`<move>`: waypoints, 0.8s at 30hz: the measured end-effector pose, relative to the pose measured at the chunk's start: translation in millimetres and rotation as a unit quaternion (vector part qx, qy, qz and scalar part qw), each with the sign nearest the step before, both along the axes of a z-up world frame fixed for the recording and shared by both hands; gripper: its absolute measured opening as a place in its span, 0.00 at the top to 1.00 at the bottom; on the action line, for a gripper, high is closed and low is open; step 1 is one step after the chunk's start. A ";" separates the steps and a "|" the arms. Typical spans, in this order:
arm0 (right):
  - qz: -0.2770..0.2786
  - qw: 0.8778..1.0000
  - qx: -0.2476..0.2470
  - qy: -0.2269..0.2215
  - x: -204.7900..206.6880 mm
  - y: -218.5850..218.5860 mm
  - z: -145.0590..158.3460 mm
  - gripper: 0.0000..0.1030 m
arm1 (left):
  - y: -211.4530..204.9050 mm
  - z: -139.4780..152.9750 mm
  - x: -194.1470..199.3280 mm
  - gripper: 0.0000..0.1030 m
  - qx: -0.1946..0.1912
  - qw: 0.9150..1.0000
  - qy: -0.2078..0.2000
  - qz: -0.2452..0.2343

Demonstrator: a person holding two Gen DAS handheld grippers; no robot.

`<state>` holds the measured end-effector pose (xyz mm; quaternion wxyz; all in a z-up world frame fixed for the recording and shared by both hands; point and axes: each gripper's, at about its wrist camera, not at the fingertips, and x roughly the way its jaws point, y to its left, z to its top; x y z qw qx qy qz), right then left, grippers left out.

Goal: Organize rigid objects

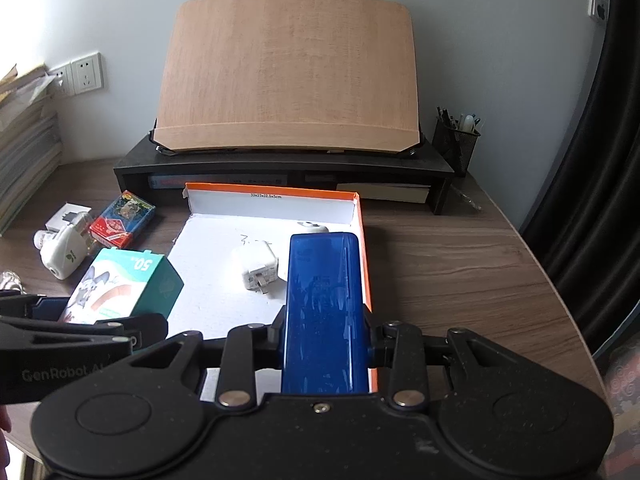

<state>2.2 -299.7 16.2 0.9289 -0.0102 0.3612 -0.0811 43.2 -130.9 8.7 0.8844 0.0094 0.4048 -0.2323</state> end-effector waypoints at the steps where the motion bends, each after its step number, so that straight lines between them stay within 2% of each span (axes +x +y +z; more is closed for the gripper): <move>1: -0.001 1.000 -0.006 0.000 0.1 2.9 1.4 0.61 | 1.6 -0.2 1.1 0.30 -0.002 1.000 0.001 -0.003; 14: -0.044 0.997 -0.059 0.013 -0.2 53.7 18.9 0.61 | 36.9 6.5 16.2 0.31 -0.022 0.999 0.001 -0.044; 20: -0.072 0.995 -0.070 0.020 -5.0 65.2 24.2 0.61 | 43.6 2.1 13.7 0.31 -0.026 0.997 0.008 -0.076; 24: -0.080 0.993 -0.080 0.016 -3.0 71.1 31.2 0.61 | 51.4 2.9 14.6 0.31 -0.030 0.996 0.010 -0.079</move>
